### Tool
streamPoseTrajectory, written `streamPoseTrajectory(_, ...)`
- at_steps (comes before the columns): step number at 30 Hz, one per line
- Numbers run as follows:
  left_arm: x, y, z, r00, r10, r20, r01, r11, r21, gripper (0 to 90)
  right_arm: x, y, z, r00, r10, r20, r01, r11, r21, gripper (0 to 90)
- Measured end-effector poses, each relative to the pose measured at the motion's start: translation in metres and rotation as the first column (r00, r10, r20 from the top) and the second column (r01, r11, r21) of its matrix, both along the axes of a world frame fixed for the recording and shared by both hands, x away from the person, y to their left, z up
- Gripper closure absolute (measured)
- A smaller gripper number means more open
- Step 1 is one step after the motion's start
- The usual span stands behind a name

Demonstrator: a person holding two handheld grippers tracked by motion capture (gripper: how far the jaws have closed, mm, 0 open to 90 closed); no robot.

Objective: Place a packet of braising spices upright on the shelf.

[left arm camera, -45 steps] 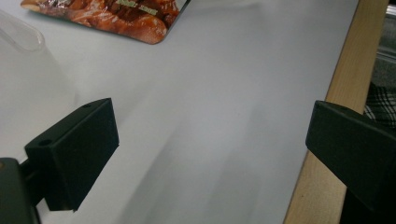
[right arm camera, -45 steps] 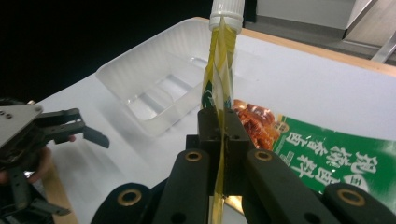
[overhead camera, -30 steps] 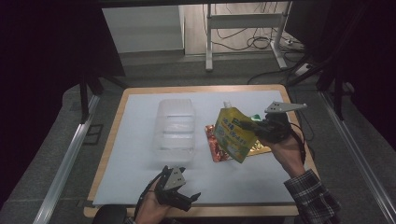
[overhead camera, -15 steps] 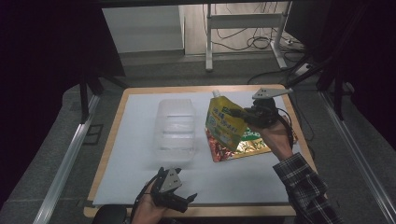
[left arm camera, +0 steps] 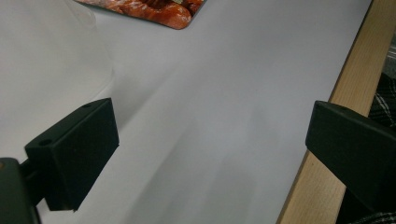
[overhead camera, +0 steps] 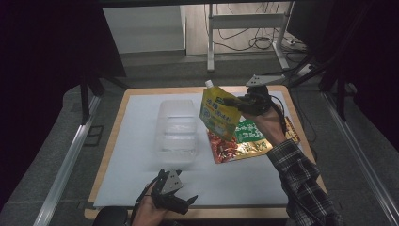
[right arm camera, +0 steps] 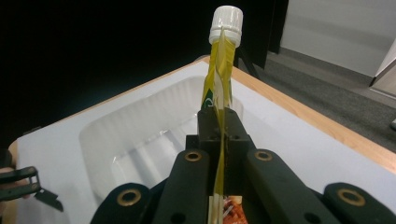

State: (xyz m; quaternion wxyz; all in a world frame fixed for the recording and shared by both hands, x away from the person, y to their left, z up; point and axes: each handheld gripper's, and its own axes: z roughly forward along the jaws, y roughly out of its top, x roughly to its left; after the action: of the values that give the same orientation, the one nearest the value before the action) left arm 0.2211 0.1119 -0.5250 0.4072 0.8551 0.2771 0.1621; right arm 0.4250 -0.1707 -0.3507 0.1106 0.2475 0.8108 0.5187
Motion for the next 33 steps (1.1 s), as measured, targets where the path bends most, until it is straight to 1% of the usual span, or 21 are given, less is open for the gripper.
streamPoseTrajectory(4, 0.000, 0.000, 0.000, 1.0000, 0.001, 0.001, -0.001, 1.0000, -0.002, 2.5, 0.009, 0.004, 0.001, 1.0000, 0.003, -0.002, -0.003, 1.0000, 0.005, 88.6)
streamPoseTrajectory(9, 0.000, 0.001, 0.001, 1.0000, 0.005, 0.006, -0.005, 0.9999, -0.015, 2.4, 0.019, 0.010, 0.002, 0.9999, 0.017, -0.002, -0.017, 0.9998, 0.012, 88.6)
streamPoseTrajectory(18, 0.001, 0.002, 0.001, 1.0000, 0.003, 0.004, -0.003, 0.9998, -0.019, 2.5, 0.037, 0.024, 0.000, 0.9995, 0.033, -0.005, -0.032, 0.9990, 0.030, 88.6)
streamPoseTrajectory(24, 0.002, 0.002, 0.001, 1.0000, 0.003, -0.001, -0.003, 0.9998, -0.018, 2.6, 0.047, 0.033, 0.000, 0.9993, 0.038, -0.003, -0.038, 0.9989, 0.026, 88.6)
streamPoseTrajectory(33, 0.002, 0.004, 0.001, 1.0000, 0.006, -0.001, -0.006, 0.9997, -0.023, 2.6, 0.062, 0.049, 0.002, 0.9980, 0.063, 0.009, -0.063, 0.9976, 0.028, 88.6)
